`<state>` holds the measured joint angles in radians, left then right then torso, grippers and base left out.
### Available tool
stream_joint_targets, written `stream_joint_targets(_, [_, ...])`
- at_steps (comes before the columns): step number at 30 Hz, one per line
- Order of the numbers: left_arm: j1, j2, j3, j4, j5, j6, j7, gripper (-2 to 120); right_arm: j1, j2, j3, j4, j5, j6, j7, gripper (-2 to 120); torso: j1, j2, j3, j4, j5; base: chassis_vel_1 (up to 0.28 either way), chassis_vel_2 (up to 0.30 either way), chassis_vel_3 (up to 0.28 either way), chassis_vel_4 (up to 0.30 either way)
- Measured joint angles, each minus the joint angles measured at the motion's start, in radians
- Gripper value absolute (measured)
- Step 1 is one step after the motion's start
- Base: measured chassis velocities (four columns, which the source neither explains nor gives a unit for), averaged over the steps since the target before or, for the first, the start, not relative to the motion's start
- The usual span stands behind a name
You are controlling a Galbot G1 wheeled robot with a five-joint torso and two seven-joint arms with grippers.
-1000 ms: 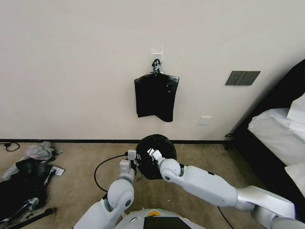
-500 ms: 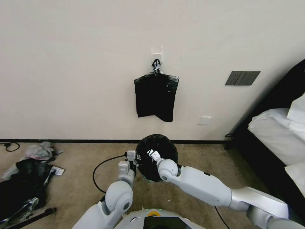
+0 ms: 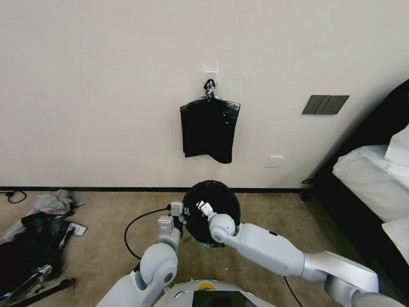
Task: Place a trash bag onto the trash bin.
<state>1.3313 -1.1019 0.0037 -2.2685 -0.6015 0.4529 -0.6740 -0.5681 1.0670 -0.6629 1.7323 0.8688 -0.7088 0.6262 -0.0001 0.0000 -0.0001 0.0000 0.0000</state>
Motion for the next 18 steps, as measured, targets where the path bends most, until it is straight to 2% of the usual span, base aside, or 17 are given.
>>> stream_joint_targets(18, [-0.003, 0.008, -0.001, -0.006, -0.016, 0.002, 0.002, 1, -0.008, 0.007, 0.006, -0.03, -0.024, 0.001, -0.029, 0, 0.0, 0.0, 0.0, 0.0, 0.0, 0.0, 0.0, 0.0, 0.0])
